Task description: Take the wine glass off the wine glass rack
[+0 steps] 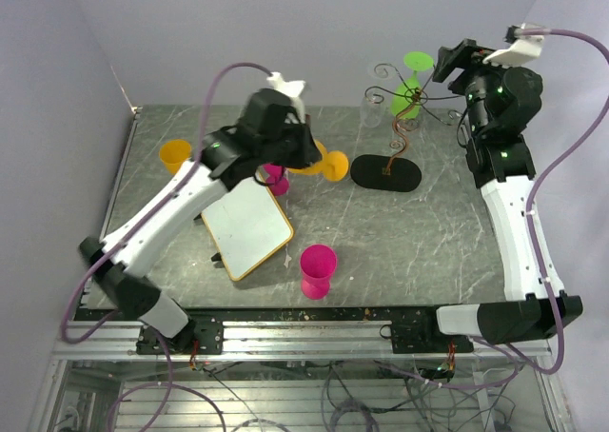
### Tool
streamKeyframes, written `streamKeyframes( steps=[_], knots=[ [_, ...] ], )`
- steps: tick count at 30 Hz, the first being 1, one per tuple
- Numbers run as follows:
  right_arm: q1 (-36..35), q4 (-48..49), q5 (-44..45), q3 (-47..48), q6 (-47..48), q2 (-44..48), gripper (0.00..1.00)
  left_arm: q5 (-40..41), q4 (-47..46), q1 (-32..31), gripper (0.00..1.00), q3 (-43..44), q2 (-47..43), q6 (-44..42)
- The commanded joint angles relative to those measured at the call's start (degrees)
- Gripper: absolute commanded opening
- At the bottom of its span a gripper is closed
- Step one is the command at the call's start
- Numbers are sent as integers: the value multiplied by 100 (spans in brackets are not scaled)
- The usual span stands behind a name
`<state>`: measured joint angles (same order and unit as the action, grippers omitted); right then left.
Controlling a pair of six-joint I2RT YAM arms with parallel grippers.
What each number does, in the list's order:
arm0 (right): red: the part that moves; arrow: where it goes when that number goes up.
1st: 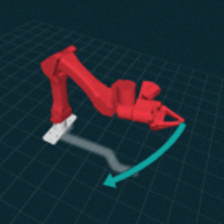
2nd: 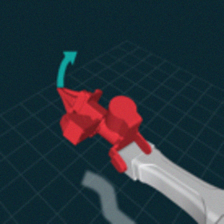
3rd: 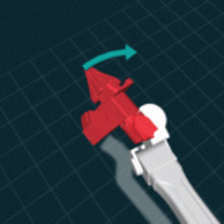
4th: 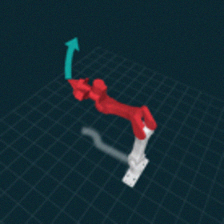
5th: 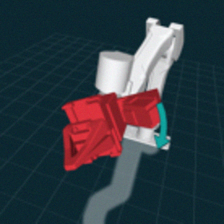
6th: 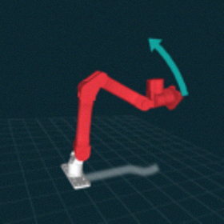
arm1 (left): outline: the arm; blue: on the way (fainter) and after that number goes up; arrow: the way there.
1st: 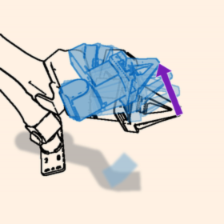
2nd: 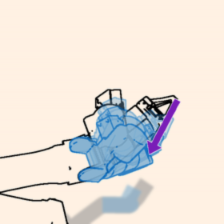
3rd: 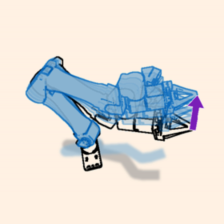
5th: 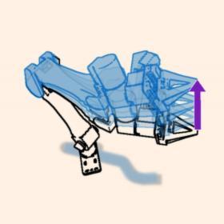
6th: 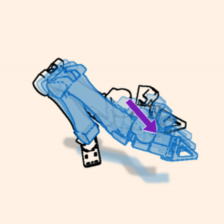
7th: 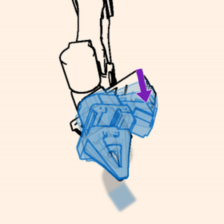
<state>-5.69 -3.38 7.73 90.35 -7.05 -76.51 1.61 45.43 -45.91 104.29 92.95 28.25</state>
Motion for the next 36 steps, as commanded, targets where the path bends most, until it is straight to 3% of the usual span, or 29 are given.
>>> streamKeyframes(
  steps=[1,7,14,20,25,29,36],
  knots=[
    [-2,310,-40,-46,1724,-23,66,1120,1440,-256,7,676,471,-806],
    [5,260,-948,174,3158,-337,68,886,1783,-362,7,947,1250,-1402],
    [263,-1790,-1632,1701,4602,-1358,78,845,2090,-380,7,1182,2002,-1658],
    [721,-1744,-2983,1455,5327,-1383,77,871,2066,-378,11,1153,2222,-1740],
    [1008,-2789,-4098,2277,6199,-1920,59,763,1945,-368,30,1108,2188,-1709],
    [1132,-2570,-4333,2070,6524,-1956,61,635,1797,-345,44,1124,1997,-1692],
    [1264,-3021,-4699,2520,7618,-2407,58,417,1583,-243,54,1309,1412,-1551]
  ],
)
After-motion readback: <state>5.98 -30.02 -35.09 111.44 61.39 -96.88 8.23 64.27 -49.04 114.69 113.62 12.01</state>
